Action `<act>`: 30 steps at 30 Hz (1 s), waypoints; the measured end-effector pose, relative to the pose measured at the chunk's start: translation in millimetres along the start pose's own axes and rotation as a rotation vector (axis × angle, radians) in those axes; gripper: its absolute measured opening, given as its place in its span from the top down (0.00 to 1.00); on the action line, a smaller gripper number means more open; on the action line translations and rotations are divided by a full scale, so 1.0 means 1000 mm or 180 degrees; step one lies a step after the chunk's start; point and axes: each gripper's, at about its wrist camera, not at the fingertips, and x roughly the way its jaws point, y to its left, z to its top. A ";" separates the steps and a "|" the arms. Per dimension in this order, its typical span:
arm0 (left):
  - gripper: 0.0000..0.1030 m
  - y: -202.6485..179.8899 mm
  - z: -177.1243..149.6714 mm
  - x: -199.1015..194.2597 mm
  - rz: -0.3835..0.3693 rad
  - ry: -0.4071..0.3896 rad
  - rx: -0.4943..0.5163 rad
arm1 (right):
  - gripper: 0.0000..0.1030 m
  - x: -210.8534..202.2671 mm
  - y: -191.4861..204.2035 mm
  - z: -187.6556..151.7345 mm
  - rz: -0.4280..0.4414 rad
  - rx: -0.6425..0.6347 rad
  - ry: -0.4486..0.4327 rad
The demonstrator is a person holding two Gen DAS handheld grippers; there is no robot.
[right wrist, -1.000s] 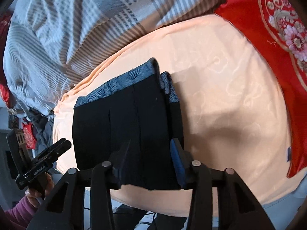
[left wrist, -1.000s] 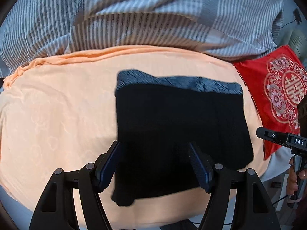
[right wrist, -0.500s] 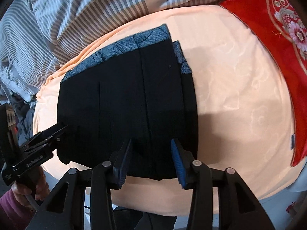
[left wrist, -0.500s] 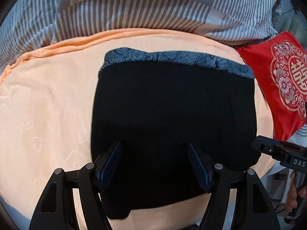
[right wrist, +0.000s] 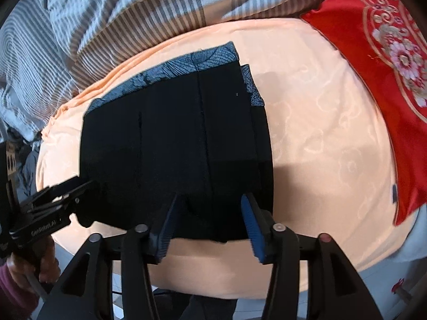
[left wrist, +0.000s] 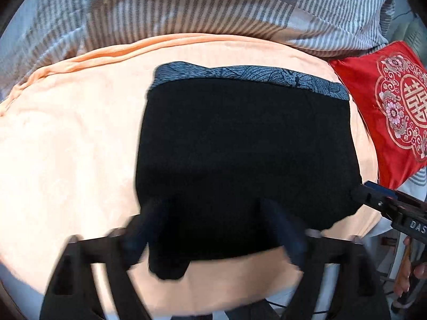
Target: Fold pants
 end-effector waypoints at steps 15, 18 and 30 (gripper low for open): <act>0.00 -0.026 -0.024 -0.023 0.0398 0.0079 0.0049 | 0.18 -0.030 0.020 -0.023 -0.0291 -0.0019 -0.0185; 0.00 -0.029 -0.024 -0.024 0.0412 0.0056 0.0053 | 0.15 -0.030 0.024 -0.023 -0.0356 -0.0074 -0.0220; 0.00 -0.031 -0.028 -0.020 0.0569 0.0061 0.0034 | 0.00 -0.024 0.030 -0.020 -0.0386 -0.0108 -0.0186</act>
